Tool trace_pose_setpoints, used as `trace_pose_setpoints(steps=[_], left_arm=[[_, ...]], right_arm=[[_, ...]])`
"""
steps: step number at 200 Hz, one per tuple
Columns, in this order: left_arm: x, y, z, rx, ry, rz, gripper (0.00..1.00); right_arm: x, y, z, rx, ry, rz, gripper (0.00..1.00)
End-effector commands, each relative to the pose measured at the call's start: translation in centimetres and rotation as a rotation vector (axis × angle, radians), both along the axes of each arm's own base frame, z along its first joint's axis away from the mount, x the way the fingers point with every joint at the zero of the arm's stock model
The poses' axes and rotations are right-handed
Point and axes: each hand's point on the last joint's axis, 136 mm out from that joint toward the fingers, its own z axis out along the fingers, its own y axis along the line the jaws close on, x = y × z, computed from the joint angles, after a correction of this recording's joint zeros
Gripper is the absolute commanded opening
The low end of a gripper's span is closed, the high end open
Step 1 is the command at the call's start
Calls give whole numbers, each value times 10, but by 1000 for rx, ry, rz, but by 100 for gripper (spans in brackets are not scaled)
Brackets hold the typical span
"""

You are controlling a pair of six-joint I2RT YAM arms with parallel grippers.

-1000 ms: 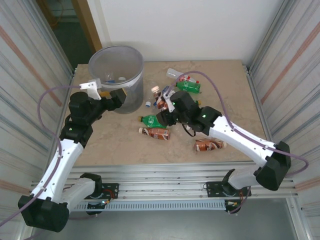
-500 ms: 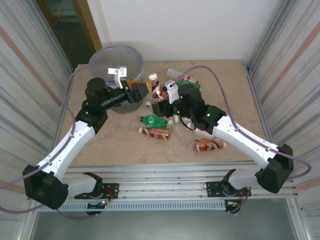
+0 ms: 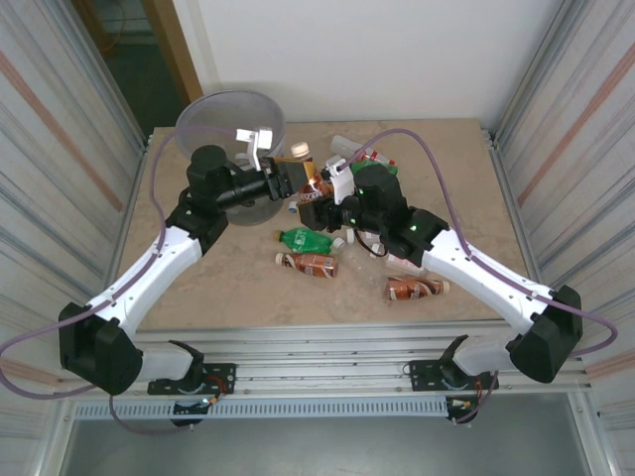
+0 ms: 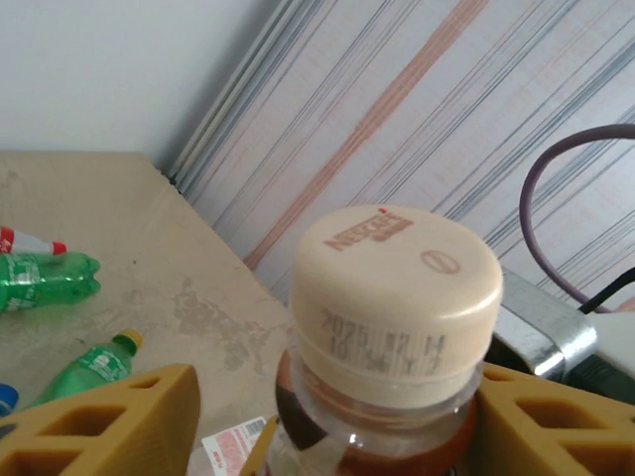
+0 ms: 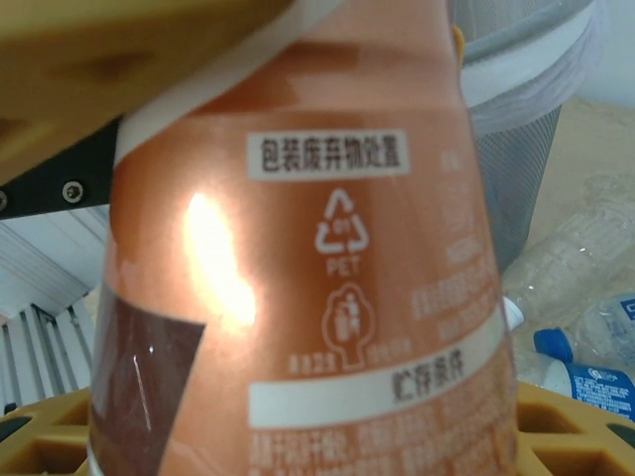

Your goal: Put the plastic bottles in the bin

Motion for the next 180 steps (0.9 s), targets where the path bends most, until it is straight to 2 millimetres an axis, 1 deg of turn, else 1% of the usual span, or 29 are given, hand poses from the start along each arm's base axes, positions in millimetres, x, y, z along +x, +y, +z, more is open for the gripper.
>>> trace_pose_setpoints(steps=[1,37,55,68,74,82,86,92,103,122,125,128,149,180], left_arm=[[-4,-5,18,-23,-52,-35,55],[-2,-6,14,-12,-47,-37,29],[0,-6,12,2,-50,-31,15],[2,-5,10,19,-56,-15,10],[3,-4,11,28,-62,-5,8],[5,-2,11,46,-72,14,6],[6,-1,11,57,-77,23,5],[8,1,12,74,-83,42,4],[11,6,16,109,-107,72,4],[17,18,30,167,-163,142,4],[18,21,32,177,-173,156,4],[19,23,35,187,-185,172,4],[34,45,50,287,-246,301,4],[65,85,65,423,-288,520,4]], right_arm=[[4,4,26,40,-63,13,44],[8,6,23,33,-58,6,45],[9,5,21,26,-53,-1,47],[9,3,21,24,-52,-7,52],[10,3,20,21,-48,-10,58],[10,2,19,17,-46,-14,67],[9,1,19,16,-44,-16,73],[10,-1,19,12,-44,-23,79],[10,-4,17,3,-42,-36,85],[11,-11,16,-11,-42,-64,88],[11,-12,15,-12,-41,-69,94],[11,-13,14,-14,-40,-74,97],[14,-26,9,-24,-39,-135,99],[20,-49,-3,-44,-22,-250,100]])
